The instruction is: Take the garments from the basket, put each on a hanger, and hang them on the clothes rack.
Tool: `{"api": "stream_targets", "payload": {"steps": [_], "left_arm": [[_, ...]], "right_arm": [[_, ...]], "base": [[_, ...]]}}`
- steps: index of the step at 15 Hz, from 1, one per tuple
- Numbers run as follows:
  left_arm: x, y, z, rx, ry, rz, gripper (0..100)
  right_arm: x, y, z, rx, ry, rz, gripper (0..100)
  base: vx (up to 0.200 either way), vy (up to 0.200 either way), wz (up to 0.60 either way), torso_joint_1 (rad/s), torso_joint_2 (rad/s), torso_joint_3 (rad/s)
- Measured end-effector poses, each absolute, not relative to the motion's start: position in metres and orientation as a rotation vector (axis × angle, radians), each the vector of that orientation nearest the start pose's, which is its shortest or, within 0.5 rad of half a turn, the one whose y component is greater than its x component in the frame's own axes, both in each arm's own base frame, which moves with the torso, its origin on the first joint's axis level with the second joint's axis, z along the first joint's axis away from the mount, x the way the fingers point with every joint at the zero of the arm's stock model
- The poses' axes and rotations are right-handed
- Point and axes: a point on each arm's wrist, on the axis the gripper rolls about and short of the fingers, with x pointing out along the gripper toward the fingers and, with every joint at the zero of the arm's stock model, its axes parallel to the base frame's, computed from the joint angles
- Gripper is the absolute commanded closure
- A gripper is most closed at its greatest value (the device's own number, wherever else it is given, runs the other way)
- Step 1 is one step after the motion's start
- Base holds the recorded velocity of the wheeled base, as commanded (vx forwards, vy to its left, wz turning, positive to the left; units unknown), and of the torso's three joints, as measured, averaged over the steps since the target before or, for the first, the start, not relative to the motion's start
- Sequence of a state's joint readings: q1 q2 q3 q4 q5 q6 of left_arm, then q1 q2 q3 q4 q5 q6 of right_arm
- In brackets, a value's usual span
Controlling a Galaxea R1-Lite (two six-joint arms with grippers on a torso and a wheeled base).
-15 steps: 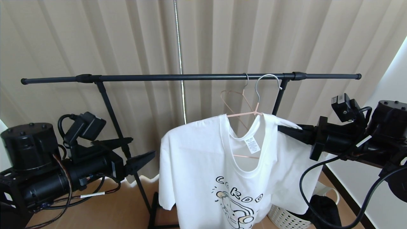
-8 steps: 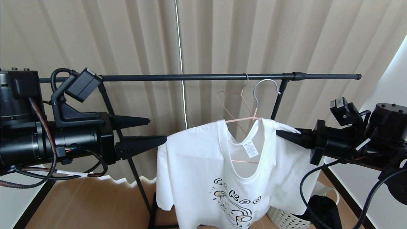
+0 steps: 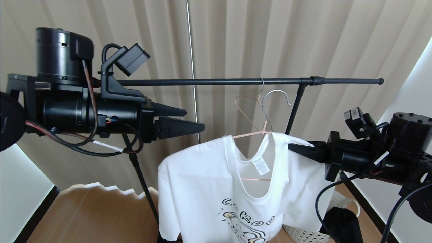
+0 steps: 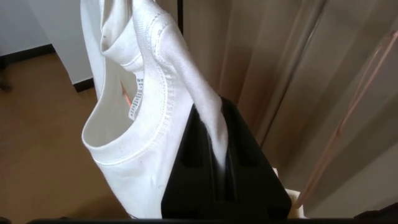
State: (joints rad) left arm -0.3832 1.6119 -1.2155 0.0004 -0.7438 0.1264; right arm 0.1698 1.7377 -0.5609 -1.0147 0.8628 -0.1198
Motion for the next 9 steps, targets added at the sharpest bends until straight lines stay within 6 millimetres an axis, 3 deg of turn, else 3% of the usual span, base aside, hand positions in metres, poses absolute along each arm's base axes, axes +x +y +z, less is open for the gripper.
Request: {"api": "stream_targets", "payload": {"steps": [5,9], "left_arm": [[0.291,-0.158,0.26,0.209,0.392,-1.128,0],[0.293,-0.174,0.254,0.273,0.376,-1.178,0]], "right_arm": [[0.269,0.075,0.146,-0.051,0.107,1.074,100],[0.27,0.077,0.147,-0.054,0.102,1.077,100]], "base": [[0.0,0.0,0.0,0.0,0.0,0.0],[0.0,0.0,0.0,0.0,0.0,0.0]]}}
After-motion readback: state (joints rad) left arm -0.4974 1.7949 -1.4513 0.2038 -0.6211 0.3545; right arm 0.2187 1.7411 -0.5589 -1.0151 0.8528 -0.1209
